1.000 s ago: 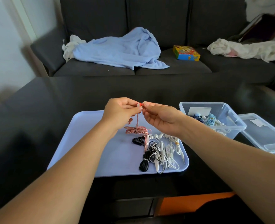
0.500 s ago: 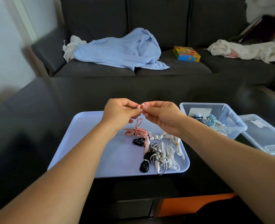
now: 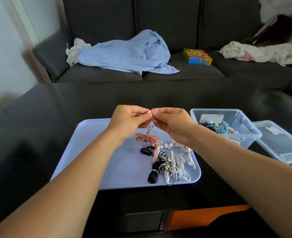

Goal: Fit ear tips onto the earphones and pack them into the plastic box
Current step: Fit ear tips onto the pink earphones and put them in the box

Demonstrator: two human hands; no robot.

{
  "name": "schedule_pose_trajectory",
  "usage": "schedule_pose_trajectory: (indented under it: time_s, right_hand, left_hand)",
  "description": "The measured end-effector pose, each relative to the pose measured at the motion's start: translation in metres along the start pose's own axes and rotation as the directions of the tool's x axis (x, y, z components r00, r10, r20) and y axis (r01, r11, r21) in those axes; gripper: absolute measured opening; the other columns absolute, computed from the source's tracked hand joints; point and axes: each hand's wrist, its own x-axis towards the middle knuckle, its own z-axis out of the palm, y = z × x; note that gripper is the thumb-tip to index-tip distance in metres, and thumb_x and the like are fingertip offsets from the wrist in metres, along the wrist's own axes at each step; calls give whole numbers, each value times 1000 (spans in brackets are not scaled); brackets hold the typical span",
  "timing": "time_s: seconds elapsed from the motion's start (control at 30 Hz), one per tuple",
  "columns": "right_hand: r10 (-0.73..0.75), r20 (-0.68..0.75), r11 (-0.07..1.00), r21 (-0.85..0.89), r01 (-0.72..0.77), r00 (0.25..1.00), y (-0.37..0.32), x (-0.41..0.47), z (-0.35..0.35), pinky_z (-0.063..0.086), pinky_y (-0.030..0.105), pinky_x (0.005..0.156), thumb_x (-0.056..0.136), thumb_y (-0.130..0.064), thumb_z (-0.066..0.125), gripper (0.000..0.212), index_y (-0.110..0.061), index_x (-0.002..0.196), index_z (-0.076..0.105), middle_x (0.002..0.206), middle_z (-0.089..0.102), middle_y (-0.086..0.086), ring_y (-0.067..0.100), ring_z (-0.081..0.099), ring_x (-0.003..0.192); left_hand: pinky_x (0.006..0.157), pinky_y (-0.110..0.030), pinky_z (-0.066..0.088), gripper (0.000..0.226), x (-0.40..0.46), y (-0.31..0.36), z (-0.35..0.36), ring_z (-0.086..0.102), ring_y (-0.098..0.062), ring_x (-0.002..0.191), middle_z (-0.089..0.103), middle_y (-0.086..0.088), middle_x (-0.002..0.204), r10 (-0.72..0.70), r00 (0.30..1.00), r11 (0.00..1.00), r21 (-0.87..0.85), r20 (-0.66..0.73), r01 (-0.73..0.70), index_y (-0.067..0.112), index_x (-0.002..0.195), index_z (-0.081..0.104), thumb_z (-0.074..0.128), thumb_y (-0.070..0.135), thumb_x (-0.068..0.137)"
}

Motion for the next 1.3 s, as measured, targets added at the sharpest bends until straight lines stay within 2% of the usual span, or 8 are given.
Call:
schedule_pose_trajectory:
  time_s: [0.2, 0.43, 0.57, 0.77, 0.97, 1.13, 1.2, 1.3]
  right_hand:
    - [-16, -24, 1000, -17, 16, 1000, -2, 0, 0, 60, 22, 72, 91, -5, 67, 13, 1, 99, 75, 82, 74, 9, 14, 71, 72]
    - [-73, -86, 994, -92, 65, 994, -1, -1, 3, 58, 20, 68, 90, -6, 68, 12, -1, 97, 76, 80, 75, 7, 11, 71, 66]
    - [-81, -91, 994, -83, 73, 993, -2, -2, 5, 57, 19, 67, 90, -6, 68, 13, 0, 99, 76, 79, 74, 7, 10, 71, 65]
    - [-110, -82, 990, -93, 103, 991, -7, -1, 6, 61, 26, 78, 91, -6, 69, 11, -2, 96, 77, 84, 76, 10, 14, 71, 74]
    - [-76, -60, 994, -89, 71, 995, -9, 0, 4, 58, 24, 72, 92, -11, 69, 14, 0, 99, 76, 89, 76, 13, 16, 70, 76]
    - [-31, -50, 997, -69, 27, 998, -10, 2, 0, 57, 25, 72, 88, -18, 75, 23, 1, 102, 75, 88, 74, 13, 15, 67, 75]
    - [25, -11, 997, 69, -24, 1000, -10, 3, -1, 58, 22, 70, 90, -15, 73, 26, 3, 108, 72, 88, 72, 11, 13, 67, 73]
    - [52, 56, 973, 221, -64, 997, -7, 2, -2, 58, 19, 69, 92, -9, 68, 16, 1, 104, 72, 91, 72, 11, 12, 70, 75]
  left_hand:
    - [74, -26, 61, 11, 2, -2, 5, 74, -16, 73, 77, -2, 78, 20, 999, 1000, 16, -50, -19, 21, 90, 76, 74, 10, 88]
    - [69, -24, 60, 9, 2, -1, 5, 74, -16, 70, 77, -2, 76, 51, 995, 997, 61, -87, -46, 18, 91, 78, 76, 11, 87]
    - [70, -27, 61, 11, 2, 0, 6, 74, -17, 70, 77, -1, 75, 84, 991, 994, 84, -100, -76, 24, 86, 76, 76, 12, 86]
    - [71, -32, 63, 11, 3, 1, 7, 74, -19, 68, 76, -4, 75, 180, 969, 978, 139, -166, -158, 12, 96, 79, 77, 12, 85]
    - [63, -21, 56, 9, 3, 2, 7, 67, -2, 60, 71, 8, 67, 426, 895, 843, 418, -135, -339, 13, 92, 81, 78, 11, 84]
    - [66, -40, 56, 11, 5, -1, 11, 69, -16, 70, 74, -2, 76, 499, 865, 757, 508, -46, -410, 14, 94, 80, 70, 12, 90]
    - [73, -36, 57, 16, 5, 0, 12, 68, -12, 75, 75, -1, 84, 465, 884, 804, 445, -55, -395, 14, 101, 79, 66, 11, 93]
    - [86, -26, 57, 22, 6, 1, 11, 69, -5, 93, 74, 3, 104, 299, 951, 930, 247, -74, -273, 15, 114, 75, 63, 11, 96]
